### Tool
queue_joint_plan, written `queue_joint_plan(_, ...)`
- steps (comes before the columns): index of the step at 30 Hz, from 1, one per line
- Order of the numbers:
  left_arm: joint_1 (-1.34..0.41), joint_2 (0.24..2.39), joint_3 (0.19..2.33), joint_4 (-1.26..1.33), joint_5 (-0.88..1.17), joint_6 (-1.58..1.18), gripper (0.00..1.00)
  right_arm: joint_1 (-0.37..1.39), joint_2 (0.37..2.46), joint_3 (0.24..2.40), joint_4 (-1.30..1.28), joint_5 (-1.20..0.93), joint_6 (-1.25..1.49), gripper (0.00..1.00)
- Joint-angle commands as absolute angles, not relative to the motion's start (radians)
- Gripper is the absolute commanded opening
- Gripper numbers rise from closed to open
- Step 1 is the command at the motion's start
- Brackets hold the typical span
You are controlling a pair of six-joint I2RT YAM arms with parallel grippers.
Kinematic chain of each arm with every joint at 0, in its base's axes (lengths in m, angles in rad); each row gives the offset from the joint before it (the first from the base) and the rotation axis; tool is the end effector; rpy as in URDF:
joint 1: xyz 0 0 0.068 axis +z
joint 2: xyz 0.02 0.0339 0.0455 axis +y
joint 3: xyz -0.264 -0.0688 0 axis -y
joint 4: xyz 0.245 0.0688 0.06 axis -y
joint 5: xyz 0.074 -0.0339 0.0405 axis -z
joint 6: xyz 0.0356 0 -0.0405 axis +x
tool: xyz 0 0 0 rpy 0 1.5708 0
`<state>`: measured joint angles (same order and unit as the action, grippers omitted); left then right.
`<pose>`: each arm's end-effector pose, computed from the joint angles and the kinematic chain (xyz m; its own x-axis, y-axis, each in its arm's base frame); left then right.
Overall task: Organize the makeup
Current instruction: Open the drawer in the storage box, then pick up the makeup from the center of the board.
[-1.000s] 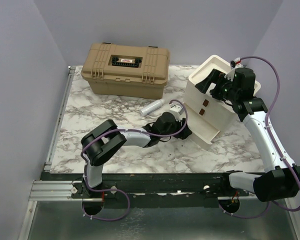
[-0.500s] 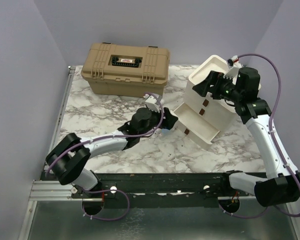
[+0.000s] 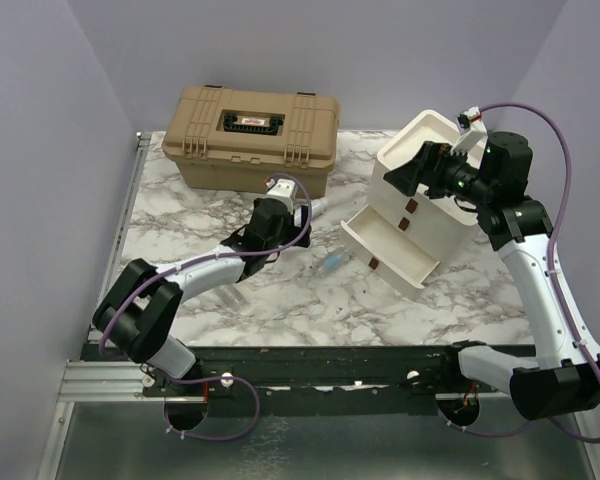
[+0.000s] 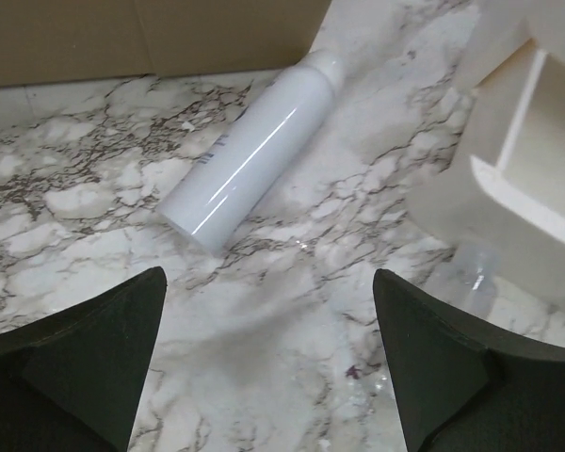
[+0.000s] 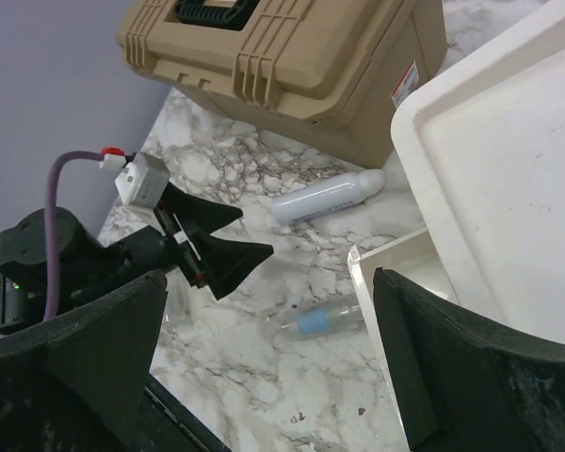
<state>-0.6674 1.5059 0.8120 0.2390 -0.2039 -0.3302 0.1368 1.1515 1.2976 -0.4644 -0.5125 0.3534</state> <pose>0.2616 -0.1970 0.2186 -0.4767 -0.0286 -0.8786 0.3263 0.9223 -0.2071 0.2412 0.0508 0.4168 -0.4917 0.2368 -0.8380 -0.4371 0.7652 0.4727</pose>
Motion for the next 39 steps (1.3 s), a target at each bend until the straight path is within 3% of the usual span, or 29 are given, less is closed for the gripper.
queue_joint_plan(1,-0.615,1.579,0.866,0.185,-0.133,-0.182,0.92,0.141,1.133,1.294,-0.492,-0.541,0.342,0.98)
queue_joint_plan(18,-0.594,1.905,1.171,-0.052,-0.121,0.123,0.9,0.141,1.133,1.286,-0.522,-0.528,0.333,0.99)
queue_joint_plan(23,-0.594,1.919,1.166,-0.066,-0.102,0.13,0.78,0.141,1.133,1.278,-0.513,-0.543,0.337,0.99)
queue_joint_plan(32,-0.594,1.905,1.153,-0.077,-0.117,0.091,0.36,0.141,1.135,1.272,-0.508,-0.538,0.35,0.99)
queue_joint_plan(39,-0.596,1.832,1.084,-0.076,-0.107,0.023,0.26,0.141,1.134,1.252,-0.502,-0.542,0.372,1.0)
